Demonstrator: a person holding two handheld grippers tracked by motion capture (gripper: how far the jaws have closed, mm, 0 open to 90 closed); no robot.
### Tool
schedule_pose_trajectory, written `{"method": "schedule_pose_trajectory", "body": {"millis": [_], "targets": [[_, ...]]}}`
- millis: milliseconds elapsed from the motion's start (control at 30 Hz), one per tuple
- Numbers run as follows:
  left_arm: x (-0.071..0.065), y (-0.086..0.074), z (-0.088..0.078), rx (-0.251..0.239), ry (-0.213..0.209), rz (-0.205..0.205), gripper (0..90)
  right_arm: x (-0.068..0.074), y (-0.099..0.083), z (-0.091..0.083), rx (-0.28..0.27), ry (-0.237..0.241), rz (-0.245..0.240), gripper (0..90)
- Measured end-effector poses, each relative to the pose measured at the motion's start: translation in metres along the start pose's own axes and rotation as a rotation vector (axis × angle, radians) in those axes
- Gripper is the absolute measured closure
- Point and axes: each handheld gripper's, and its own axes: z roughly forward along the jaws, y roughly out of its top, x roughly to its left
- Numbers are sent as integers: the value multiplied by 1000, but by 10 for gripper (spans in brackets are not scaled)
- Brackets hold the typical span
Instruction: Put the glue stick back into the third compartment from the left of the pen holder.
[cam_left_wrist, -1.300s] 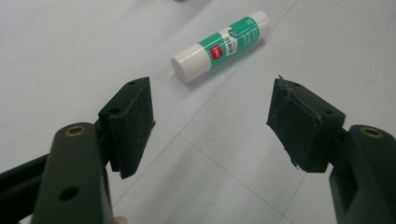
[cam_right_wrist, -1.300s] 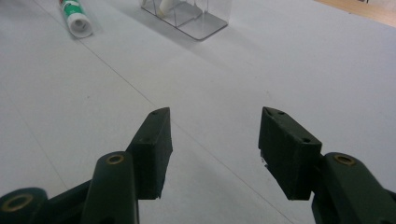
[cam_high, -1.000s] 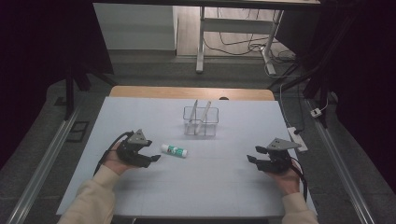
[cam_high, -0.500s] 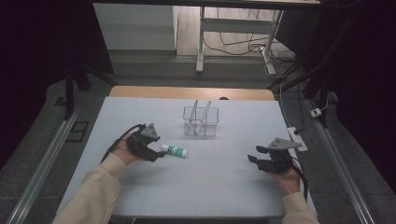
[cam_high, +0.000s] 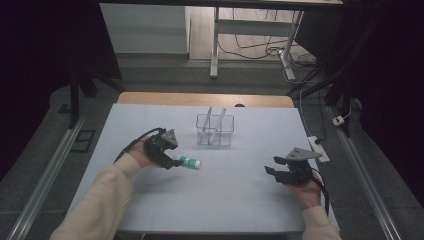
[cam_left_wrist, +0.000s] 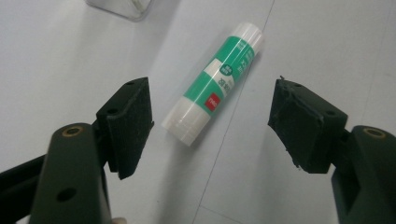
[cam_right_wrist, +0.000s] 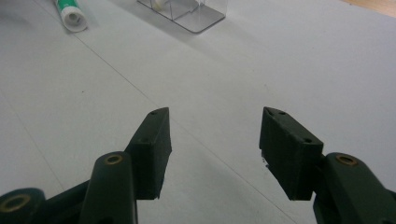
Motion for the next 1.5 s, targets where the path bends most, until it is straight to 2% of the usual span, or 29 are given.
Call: {"method": "schedule_pose_trajectory", "body": {"millis": [133,267,633,900,1000,1200,1433,1500], "targets": [[6,1,6,28,10,-6,291,0,0,0,-1,-3,0,426],[10,0,12,42,-4,-4,282,0,0,1,2,-5,0,426],[14,6,24,66,-68,74,286,1,-1,3,11,-1,0,421],[16,7,33,90,-75,102,318,3,-1,5,22,-4,-8,420],[16,8,37,93,-83,122,345,3,-1,5,22,-3,-7,420],[15,8,40,88,-86,190,426,2,-1,5,23,1,-8,420],[16,5,43,90,-109,226,532,1,-1,5,20,1,-4,420],[17,3,44,101,-108,253,549,1,-1,5,21,1,-4,420]]}}
